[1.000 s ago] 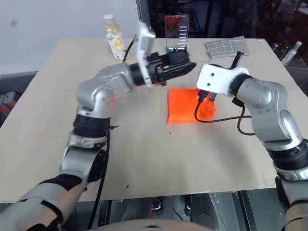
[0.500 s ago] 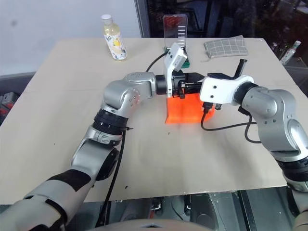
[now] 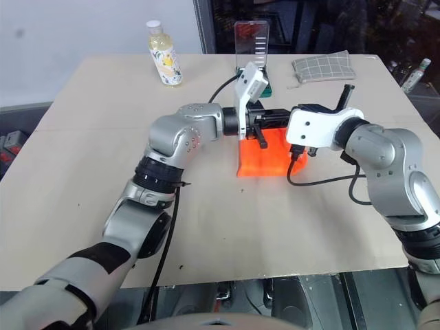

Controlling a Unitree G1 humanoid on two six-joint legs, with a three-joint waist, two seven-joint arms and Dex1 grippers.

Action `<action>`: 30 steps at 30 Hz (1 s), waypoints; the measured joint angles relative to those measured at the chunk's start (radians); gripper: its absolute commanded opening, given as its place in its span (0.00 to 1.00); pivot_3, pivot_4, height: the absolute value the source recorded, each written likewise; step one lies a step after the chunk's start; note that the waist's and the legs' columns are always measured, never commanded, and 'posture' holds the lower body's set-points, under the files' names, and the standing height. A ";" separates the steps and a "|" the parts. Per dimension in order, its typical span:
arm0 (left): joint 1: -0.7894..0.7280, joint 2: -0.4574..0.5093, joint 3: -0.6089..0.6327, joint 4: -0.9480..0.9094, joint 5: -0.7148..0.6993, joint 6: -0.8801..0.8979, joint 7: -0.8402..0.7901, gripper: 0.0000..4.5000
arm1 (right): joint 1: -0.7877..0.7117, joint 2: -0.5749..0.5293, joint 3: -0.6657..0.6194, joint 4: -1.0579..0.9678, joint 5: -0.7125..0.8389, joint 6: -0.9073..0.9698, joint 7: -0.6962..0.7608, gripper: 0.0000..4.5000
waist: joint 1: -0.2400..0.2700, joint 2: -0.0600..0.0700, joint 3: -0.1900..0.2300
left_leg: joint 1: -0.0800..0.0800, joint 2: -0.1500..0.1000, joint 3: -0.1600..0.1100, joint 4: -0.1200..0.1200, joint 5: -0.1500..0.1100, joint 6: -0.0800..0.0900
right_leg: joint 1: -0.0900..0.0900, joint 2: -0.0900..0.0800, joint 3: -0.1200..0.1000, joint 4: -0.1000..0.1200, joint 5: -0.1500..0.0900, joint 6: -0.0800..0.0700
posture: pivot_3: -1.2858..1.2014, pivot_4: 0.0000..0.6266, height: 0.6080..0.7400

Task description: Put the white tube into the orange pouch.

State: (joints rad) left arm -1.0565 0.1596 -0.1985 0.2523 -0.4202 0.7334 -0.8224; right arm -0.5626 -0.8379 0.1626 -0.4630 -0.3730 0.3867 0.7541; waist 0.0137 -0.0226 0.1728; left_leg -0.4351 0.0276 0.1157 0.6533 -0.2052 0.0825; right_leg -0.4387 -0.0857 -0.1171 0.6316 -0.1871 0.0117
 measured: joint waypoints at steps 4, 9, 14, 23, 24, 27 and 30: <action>0.000 0.036 -0.011 -0.021 0.041 -0.048 -0.035 0.53 | 0.019 0.000 0.000 0.000 -0.002 0.001 0.001 0.00 | 0.000 0.000 0.000 | 0.000 0.000 0.000 0.000 0.000 0.000 | 0.000 0.000 0.000 0.000 0.000 0.000 | 0.52 0.24 1.00; 0.000 0.031 -0.024 -0.028 0.056 -0.061 -0.047 0.61 | 0.020 0.014 0.000 0.000 -0.003 0.002 0.001 0.00 | 0.000 0.000 0.000 | 0.000 0.000 0.000 0.000 0.000 0.000 | 0.000 0.000 0.000 0.000 0.000 0.000 | 0.52 0.24 1.00; 0.000 0.028 -0.039 -0.028 0.069 -0.065 -0.057 0.61 | 0.020 0.020 0.000 0.000 -0.004 0.002 0.003 0.00 | 0.000 0.000 0.000 | 0.000 0.000 0.000 0.000 0.000 0.000 | 0.000 0.000 0.000 0.000 0.000 0.000 | 0.52 0.24 1.00; 0.003 0.025 -0.040 -0.039 0.081 -0.066 -0.073 0.07 | 0.020 0.022 0.000 -0.011 -0.005 0.007 0.004 0.00 | 0.000 0.000 0.000 | 0.000 0.000 0.000 0.000 0.000 0.000 | 0.000 0.001 0.000 0.001 0.000 0.000 | 0.52 0.24 1.00; 0.003 0.025 -0.040 -0.039 0.081 -0.066 -0.075 0.05 | 0.020 0.022 0.000 -0.011 -0.005 0.008 0.004 0.00 | 0.000 0.000 0.000 | 0.000 0.000 0.000 0.001 0.000 0.000 | 0.000 0.001 0.000 0.001 0.000 0.000 | 0.52 0.24 1.00; 0.003 0.023 -0.040 -0.039 0.081 -0.066 -0.077 0.05 | 0.023 0.022 -0.001 -0.012 -0.006 0.009 0.004 0.00 | 0.000 0.000 0.000 | 0.000 0.000 0.000 0.001 0.000 0.000 | 0.000 0.001 0.000 0.001 0.000 0.000 | 0.52 0.24 1.00; 0.006 0.022 -0.040 -0.039 0.082 -0.067 -0.079 0.05 | 0.029 0.022 -0.002 -0.013 -0.006 0.021 0.003 0.00 | 0.000 0.000 0.000 | 0.000 0.000 0.000 0.001 0.000 0.000 | 0.000 0.001 0.000 0.001 0.000 0.000 | 0.52 0.24 1.00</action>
State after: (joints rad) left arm -1.0505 0.1816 -0.2389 0.2137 -0.3379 0.6668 -0.9010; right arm -0.5340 -0.8158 0.1607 -0.4757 -0.3786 0.4078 0.7574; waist 0.0139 -0.0226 0.1728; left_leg -0.4349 0.0272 0.1155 0.6540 -0.2052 0.0825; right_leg -0.4384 -0.0850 -0.1172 0.6325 -0.1871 0.0117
